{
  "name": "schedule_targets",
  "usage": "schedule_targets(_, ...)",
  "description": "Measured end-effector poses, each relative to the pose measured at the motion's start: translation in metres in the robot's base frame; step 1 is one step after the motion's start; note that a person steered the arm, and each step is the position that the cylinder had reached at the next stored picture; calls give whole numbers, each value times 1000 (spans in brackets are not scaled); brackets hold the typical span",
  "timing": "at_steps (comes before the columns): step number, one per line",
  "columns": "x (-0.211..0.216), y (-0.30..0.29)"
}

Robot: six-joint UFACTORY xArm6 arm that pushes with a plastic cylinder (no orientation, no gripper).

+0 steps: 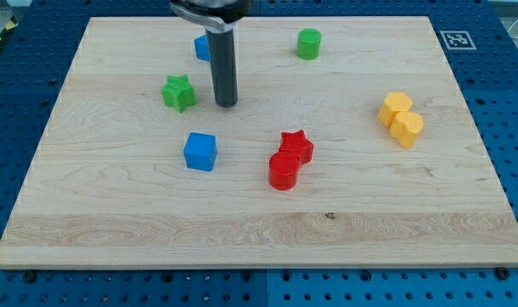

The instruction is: Move the blue cube to the right of blue triangle

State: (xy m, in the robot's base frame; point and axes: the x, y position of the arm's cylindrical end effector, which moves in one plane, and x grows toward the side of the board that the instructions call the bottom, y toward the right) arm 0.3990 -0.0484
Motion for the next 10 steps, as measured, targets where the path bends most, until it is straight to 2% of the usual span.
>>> schedule_targets(1,22,-22)
schedule_targets(2,28,-74)
schedule_targets(3,67,-93)
schedule_targets(4,111,-93)
schedule_targets(5,122,-81)
schedule_targets(7,90,-38)
schedule_targets(9,22,-31)
schedule_targets(10,5,-28)
